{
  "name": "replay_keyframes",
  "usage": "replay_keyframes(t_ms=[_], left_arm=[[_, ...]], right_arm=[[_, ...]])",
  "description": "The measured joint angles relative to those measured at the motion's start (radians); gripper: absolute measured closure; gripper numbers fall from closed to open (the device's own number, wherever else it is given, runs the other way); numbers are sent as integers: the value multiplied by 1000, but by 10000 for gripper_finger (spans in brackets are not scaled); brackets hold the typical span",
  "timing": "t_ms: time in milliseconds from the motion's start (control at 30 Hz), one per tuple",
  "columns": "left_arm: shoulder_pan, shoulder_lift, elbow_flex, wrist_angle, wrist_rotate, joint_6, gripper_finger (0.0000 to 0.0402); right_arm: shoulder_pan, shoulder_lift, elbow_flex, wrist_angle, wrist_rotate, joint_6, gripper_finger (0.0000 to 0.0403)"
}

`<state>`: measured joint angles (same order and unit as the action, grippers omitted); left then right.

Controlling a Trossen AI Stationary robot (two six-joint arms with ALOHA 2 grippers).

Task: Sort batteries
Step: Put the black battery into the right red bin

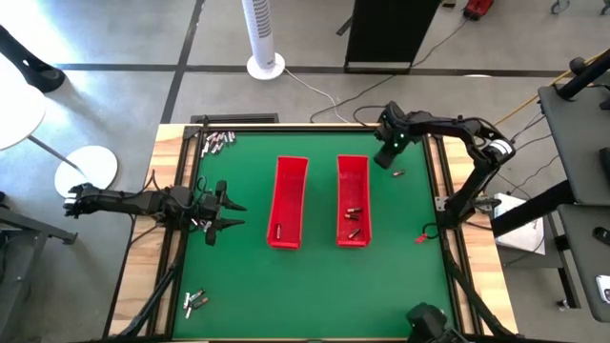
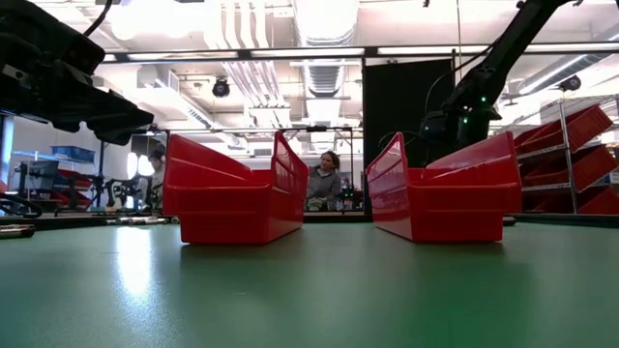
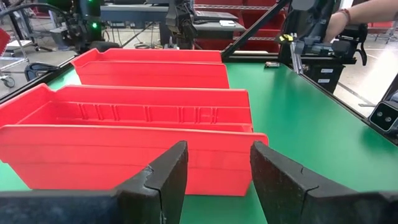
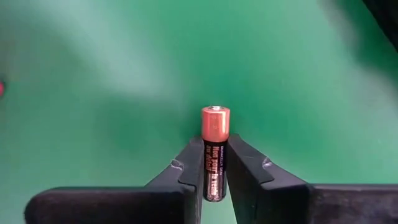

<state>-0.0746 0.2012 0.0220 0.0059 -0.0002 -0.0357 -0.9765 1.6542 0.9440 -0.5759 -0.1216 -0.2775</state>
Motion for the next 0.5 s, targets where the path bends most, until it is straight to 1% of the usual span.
replay_keyframes(t_ms=[100,200,367,500], left_arm=[[0,0,0,0,0,0,247],[0,0,0,0,0,0,247],[0,0,0,0,0,0,247],[0,0,0,0,0,0,247]], right_arm=[[4,4,-24,59,8,50,358],[4,6,-43,119,9,106,345],[3,7,-66,187,19,121,318],[4,7,-115,285,34,157,317]])
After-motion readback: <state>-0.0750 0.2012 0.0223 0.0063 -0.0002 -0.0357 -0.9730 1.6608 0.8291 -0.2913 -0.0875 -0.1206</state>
